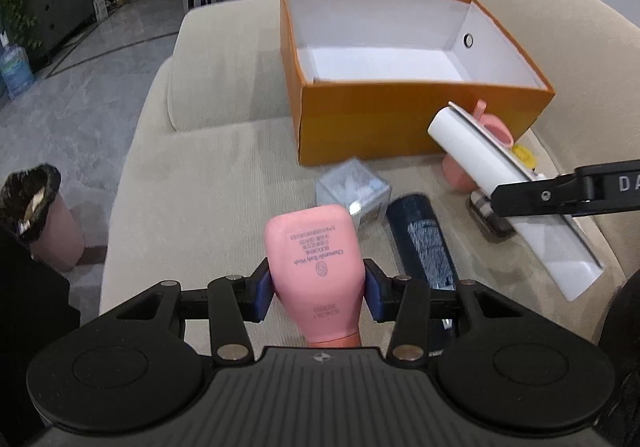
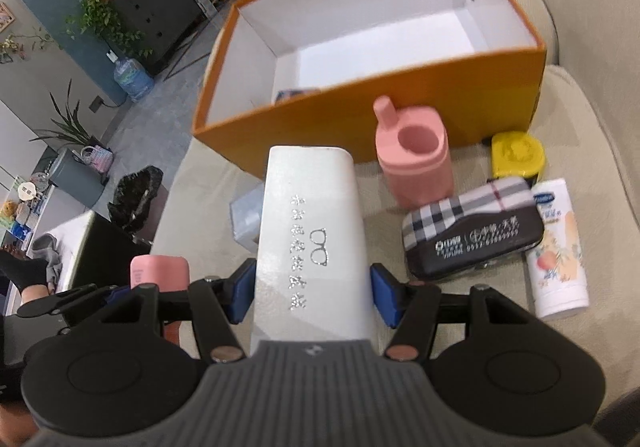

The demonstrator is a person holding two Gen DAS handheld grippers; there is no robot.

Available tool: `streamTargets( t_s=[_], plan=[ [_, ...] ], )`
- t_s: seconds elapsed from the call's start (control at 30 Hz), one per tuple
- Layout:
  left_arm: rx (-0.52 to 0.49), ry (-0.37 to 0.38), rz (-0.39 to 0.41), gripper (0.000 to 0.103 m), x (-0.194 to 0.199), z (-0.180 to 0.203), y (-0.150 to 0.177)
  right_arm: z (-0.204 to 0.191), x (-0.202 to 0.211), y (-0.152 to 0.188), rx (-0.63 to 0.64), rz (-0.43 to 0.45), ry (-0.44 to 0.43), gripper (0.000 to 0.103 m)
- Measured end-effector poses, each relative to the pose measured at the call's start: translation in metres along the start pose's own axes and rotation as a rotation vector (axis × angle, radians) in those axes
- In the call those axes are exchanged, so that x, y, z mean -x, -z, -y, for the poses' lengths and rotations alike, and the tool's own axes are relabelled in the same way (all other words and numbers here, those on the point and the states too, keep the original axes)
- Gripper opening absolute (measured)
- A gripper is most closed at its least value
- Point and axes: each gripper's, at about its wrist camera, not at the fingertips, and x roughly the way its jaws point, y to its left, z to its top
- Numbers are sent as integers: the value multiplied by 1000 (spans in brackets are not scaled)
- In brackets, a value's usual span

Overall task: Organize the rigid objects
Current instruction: 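Lift the pink bottle and white case and carry them over the shoebox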

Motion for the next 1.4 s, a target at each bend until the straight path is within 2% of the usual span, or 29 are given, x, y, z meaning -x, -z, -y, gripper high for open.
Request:
streamTargets(
  t_s=[0.3, 0.53, 1.03, 1.4],
  plan=[
    [-25, 17, 64, 52, 18, 1, -45, -11, 40, -37, 40, 91, -10, 60],
    [-47, 30, 104, 52, 20, 6, -87, -13, 51, -66, 61, 132, 9, 60],
    [-90, 66, 81, 51, -27, 25, -144, -4, 22, -120, 41, 143, 23, 60],
    [-81, 38, 60, 52, -63, 21, -183, 2, -10, -162, 26, 147, 25, 60]
  ],
)
